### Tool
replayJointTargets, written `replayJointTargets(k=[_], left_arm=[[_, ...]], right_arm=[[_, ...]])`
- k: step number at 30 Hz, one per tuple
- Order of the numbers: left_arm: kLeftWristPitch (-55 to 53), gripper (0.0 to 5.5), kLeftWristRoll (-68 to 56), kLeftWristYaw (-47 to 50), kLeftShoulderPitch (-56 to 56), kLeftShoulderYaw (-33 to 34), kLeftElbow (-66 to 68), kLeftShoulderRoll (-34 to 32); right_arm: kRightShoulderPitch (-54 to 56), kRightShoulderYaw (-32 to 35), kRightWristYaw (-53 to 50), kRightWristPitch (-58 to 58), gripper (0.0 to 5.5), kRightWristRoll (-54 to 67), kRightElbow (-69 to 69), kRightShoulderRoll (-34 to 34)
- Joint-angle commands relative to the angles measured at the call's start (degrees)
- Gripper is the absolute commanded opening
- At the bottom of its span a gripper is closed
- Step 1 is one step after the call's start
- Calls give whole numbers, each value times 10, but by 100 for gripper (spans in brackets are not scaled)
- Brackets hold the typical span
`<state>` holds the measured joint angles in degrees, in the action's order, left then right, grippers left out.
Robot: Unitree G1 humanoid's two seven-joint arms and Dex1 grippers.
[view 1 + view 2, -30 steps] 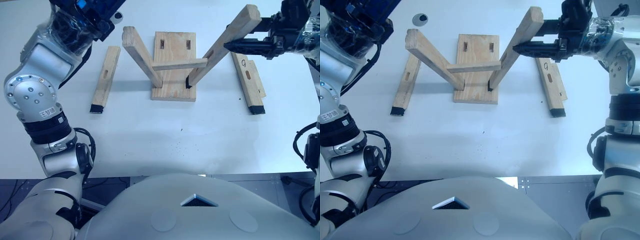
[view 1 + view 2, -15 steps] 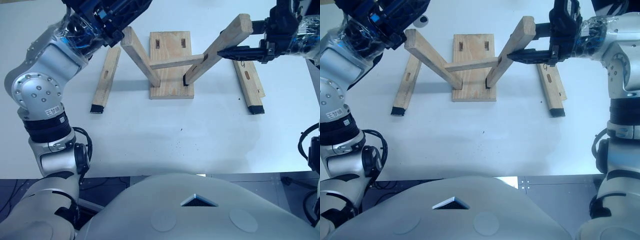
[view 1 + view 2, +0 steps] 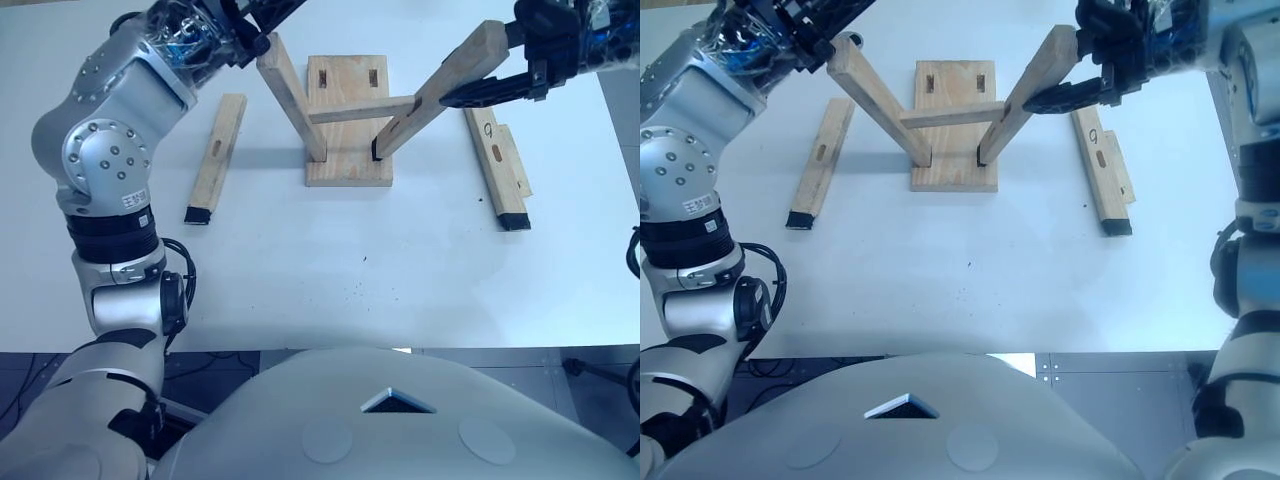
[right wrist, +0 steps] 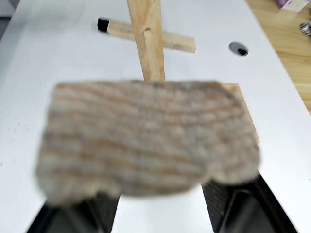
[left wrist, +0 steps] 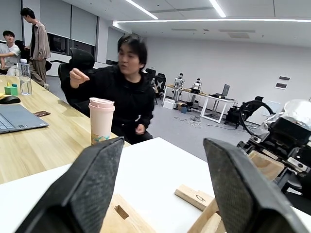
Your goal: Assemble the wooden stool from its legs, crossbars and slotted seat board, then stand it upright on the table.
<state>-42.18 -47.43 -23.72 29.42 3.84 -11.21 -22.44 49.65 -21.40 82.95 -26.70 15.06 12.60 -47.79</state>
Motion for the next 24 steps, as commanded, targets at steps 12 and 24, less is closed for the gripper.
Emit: replayJointTargets(k=[12,24], left_arm=[[-32,299,52,-12,-49,-62,50,30],[-123,281,-55,251,124,48,-116,109]], right_arm=[[-46,-99,39,-93,203,-39,-47,84],[-53,-67,-23,-133,203,-37,-69,102]])
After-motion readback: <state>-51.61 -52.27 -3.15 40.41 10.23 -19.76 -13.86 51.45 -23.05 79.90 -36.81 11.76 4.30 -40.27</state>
